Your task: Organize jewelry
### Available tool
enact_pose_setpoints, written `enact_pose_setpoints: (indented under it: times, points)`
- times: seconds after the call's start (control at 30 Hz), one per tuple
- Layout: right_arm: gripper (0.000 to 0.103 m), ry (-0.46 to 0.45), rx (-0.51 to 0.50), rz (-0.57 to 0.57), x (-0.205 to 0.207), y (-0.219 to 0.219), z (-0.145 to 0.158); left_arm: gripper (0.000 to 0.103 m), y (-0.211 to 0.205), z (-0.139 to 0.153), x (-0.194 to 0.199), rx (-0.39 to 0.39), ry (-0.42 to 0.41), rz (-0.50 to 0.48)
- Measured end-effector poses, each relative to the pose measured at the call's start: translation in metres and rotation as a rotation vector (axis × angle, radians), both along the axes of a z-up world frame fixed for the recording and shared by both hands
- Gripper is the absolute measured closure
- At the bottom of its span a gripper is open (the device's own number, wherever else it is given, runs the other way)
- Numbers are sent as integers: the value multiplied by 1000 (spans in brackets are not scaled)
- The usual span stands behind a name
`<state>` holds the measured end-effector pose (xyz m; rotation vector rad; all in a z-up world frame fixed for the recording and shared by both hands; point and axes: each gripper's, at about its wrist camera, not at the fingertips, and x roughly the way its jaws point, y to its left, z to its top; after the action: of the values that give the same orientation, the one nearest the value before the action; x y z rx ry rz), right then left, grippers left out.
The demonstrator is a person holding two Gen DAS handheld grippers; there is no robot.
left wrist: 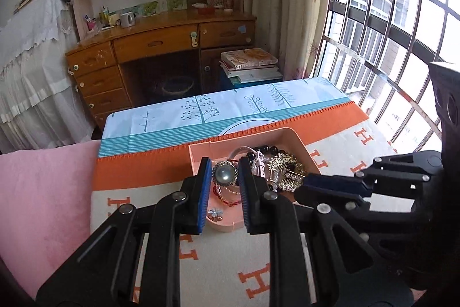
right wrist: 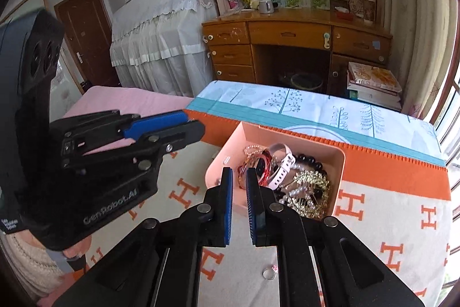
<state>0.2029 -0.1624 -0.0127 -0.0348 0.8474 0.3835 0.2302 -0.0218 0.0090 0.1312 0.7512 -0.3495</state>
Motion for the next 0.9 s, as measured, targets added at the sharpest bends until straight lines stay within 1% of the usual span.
enact_pose_setpoints:
  times: [0.2,0.23,0.27,0.3,0.33,0.37,0.53,0.7,0.73,0.83,0.9]
  points:
    - [93,88,-3,-36,-8,-21,-36,86,-4,-26,26,7,42,16]
    - [93,99,0,-46,-9,-26,-41,84,-2,-32,28,6,63,10]
    - [93,114,8,-56,-10,-30,-44,69,-1,-36,32,3,90,11]
    - [93,128,18,-63,-11,-35,-50,57,1,-40,32,-1,106,20]
    - [93,144,30,-73,-11,-39,-55,37,4,-42,32,-9,109,34]
    - [93,160,40,-81,-10,-43,-60,33,7,-43,31,-19,102,45]
    - [92,235,76,-130,-15,-57,-86,33,18,-45,18,-27,96,74]
    - [92,258,106,-169,-27,-62,-103,33,34,-50,-12,-8,73,122]
    - [90,259,110,-178,-30,-63,-106,33,38,-52,-19,-9,72,135]
    - [80,249,109,-205,-39,-63,-114,33,49,-64,-40,-15,74,185]
    - [78,242,104,-218,-44,-61,-120,33,56,-74,-53,-36,90,212]
